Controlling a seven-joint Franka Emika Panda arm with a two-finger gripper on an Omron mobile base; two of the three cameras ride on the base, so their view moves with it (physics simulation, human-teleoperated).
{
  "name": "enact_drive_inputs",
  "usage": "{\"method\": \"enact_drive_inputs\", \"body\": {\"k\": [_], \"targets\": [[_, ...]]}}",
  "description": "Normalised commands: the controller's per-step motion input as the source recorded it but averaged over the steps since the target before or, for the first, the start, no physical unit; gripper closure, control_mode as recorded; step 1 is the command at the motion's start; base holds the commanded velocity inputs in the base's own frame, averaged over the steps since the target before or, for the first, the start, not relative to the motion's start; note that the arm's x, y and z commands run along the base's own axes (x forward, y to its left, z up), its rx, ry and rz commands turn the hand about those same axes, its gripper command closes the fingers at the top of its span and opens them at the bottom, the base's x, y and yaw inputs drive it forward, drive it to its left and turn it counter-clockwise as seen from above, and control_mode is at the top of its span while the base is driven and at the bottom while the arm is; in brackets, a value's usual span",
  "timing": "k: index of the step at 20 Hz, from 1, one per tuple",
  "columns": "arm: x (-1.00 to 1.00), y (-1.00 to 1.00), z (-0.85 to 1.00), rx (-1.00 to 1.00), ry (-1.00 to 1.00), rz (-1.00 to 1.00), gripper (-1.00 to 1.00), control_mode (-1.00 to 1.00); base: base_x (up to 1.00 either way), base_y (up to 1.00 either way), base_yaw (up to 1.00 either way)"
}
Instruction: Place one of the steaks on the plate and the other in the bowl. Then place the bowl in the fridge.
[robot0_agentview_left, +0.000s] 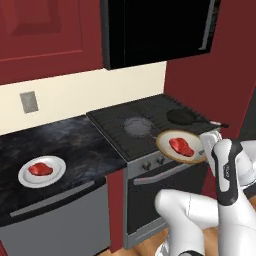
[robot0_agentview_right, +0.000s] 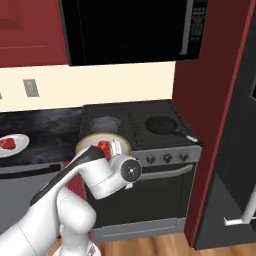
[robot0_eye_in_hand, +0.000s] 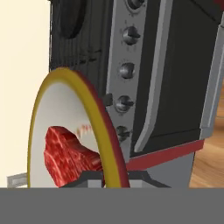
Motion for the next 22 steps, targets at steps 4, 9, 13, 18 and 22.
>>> {"method": "enact_drive_inputs", "body": {"k": [4,9,13,18,22], "targets": [[0.00,0.00,0.00,0.00,0.00,0.00,1.00,1.00,-0.39,-1.00,-0.04],[0.00,0.00,0.00,0.00,0.00,0.00,1.00,1.00,-0.23,-0.97,-0.03],[0.00,0.00,0.00,0.00,0.00,0.00,1.00,1.00,-0.15,-0.58,0.00],[0.00,0.00,0.00,0.00,0.00,0.00,1.00,1.00,-0.25,-0.36,0.00],[0.00,0.00,0.00,0.00,0.00,0.00,1.00,1.00,-0.36,-0.39,0.00]]}}
